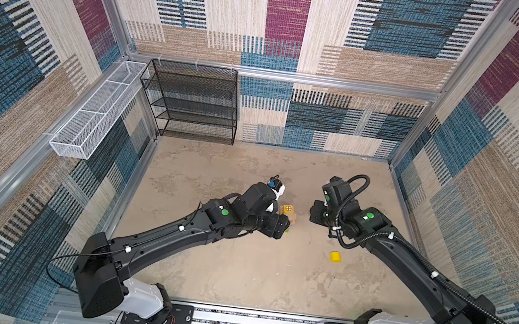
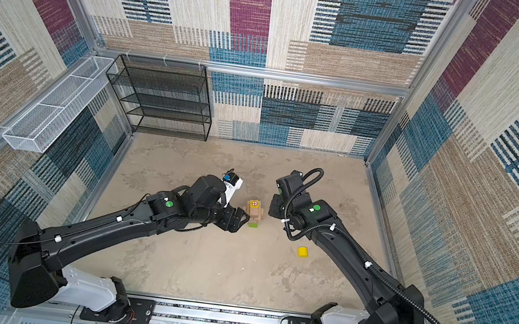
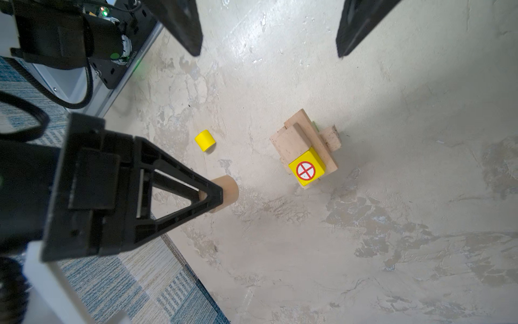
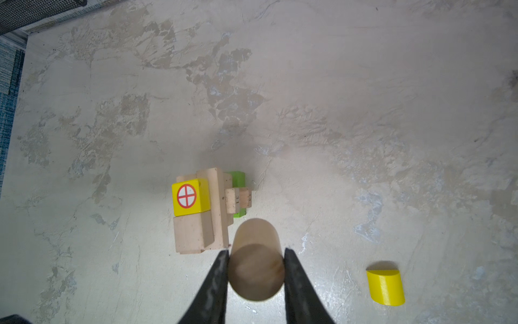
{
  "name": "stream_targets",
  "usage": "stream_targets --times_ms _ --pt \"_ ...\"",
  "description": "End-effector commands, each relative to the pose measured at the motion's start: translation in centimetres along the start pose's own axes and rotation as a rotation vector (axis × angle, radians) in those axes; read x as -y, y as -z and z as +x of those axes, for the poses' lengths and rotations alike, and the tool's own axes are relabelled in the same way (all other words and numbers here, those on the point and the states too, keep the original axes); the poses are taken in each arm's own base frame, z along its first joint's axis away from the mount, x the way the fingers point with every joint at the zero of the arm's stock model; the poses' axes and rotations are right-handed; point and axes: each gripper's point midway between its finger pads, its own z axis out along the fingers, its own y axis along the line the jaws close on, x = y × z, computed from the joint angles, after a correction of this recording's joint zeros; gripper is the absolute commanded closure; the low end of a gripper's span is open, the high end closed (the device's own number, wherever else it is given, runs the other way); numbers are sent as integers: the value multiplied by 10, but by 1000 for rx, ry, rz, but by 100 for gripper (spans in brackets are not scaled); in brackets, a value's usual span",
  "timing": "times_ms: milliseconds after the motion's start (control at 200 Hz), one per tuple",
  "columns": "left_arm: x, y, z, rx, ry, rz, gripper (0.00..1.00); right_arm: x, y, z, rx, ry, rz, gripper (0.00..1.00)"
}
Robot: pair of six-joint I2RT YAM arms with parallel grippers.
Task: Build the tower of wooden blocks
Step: 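Carry the wooden cylinder with the right gripper toward the stack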
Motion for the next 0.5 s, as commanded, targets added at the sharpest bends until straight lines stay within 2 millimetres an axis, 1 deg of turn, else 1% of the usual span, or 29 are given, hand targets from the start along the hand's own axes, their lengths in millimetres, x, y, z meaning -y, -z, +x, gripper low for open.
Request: stream_targets --times_ms 0,190,496 --pt "-4 4 0 -1 3 -14 20 -11 1 -5 14 21 -25 100" --pt "-9 4 1 4 11 -28 20 -20 0 -13 17 49 -30 100" --pt "-12 3 2 1 15 -28 20 -30 0 -16 8 76 -30 100"
